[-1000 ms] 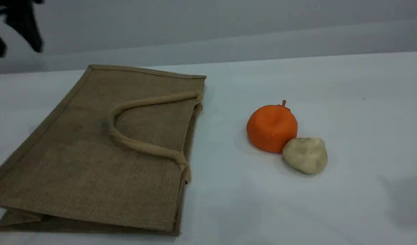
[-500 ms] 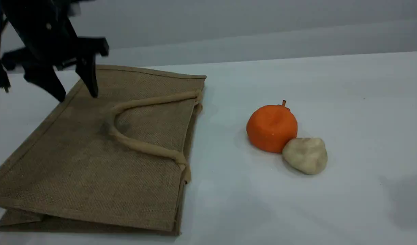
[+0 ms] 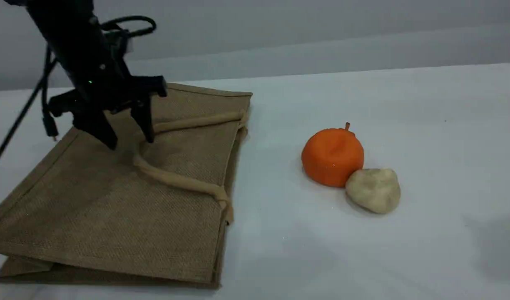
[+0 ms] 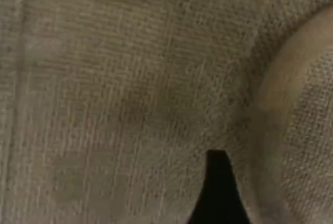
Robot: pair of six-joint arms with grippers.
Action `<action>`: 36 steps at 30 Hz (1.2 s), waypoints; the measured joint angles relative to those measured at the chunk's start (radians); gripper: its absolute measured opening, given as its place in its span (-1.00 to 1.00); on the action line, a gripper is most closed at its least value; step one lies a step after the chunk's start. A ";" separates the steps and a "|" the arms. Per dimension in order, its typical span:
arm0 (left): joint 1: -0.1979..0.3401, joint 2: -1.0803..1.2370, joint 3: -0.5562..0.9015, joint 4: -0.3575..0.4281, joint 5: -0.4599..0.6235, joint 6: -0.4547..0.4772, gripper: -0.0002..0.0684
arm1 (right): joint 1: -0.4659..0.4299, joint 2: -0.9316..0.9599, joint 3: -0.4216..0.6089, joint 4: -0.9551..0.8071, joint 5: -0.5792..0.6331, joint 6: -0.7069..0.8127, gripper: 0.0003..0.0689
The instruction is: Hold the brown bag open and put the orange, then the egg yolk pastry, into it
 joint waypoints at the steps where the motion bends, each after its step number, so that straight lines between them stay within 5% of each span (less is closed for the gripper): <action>1: -0.001 0.007 -0.003 0.003 -0.001 0.000 0.37 | 0.000 0.000 0.000 0.000 0.000 0.000 0.60; 13: -0.012 0.049 -0.015 0.002 0.000 0.000 0.33 | 0.000 0.000 0.000 0.001 0.000 0.000 0.60; 17: -0.012 0.049 -0.015 0.002 0.000 0.000 0.10 | 0.000 0.000 0.000 0.001 0.000 0.000 0.60; 25: -0.012 0.049 -0.014 0.004 0.001 0.011 -0.68 | 0.000 0.000 0.000 0.001 0.000 0.000 0.60; 30: -0.012 0.037 -0.036 0.003 0.031 0.070 -0.72 | 0.000 0.000 0.000 0.001 -0.014 0.000 0.60; 36: -0.012 0.036 -0.184 0.003 0.213 0.180 -0.72 | 0.000 0.000 0.002 0.001 -0.031 0.000 0.60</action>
